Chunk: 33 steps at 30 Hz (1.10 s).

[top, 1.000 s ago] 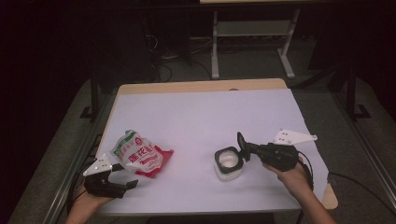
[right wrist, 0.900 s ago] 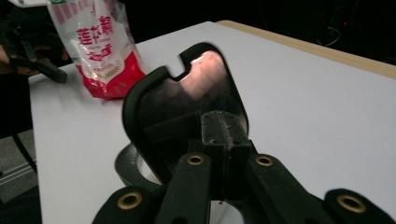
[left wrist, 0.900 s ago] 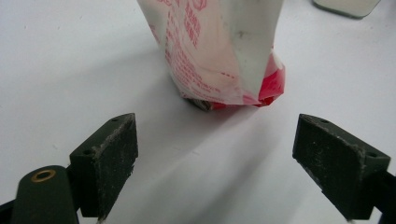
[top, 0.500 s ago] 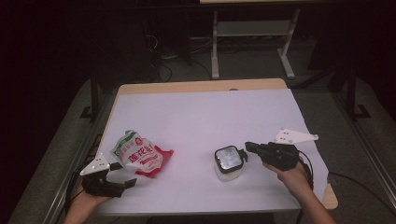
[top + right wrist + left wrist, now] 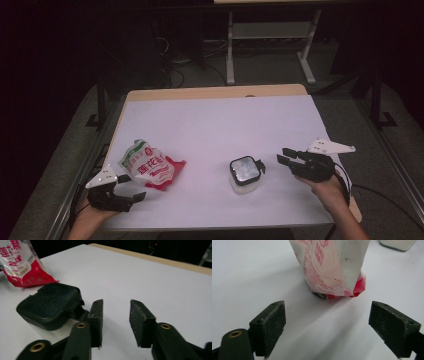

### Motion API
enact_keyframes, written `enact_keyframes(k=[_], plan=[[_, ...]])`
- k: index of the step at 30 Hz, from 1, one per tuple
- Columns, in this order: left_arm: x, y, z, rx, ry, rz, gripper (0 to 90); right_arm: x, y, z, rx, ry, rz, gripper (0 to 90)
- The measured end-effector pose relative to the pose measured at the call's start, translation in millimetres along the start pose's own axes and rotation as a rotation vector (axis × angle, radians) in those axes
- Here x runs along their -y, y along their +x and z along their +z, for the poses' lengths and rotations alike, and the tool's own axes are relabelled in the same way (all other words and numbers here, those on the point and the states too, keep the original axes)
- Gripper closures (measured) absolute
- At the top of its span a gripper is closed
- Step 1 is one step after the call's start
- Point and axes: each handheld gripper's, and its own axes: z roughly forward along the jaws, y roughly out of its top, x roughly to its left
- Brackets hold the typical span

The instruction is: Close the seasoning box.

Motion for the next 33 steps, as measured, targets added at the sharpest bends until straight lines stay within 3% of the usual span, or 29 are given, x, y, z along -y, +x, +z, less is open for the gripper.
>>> enact_keyframes(k=[4,15,19,25,33], plan=[[0.9,0.7,-0.2,-0.002,0.001,0.000,13.8,8.3,-5.4,0.9,0.035,0.027,0.004,52.2],[2.0,1.7,-1.7,-0.004,0.006,0.001,13.8,24.9,-19.8,14.8,0.051,0.085,0.010,26.8],[2.3,1.7,-2.4,-0.006,-0.003,-0.002,13.8,27.8,-21.7,19.7,0.069,0.105,0.008,24.3],[2.0,1.3,-2.1,-0.007,0.001,-0.001,13.8,33.7,-24.1,25.5,0.059,0.130,0.014,21.6],[2.7,1.5,-1.5,-0.005,0.001,-0.002,13.8,36.6,-24.2,28.6,0.068,0.131,0.009,19.9]])
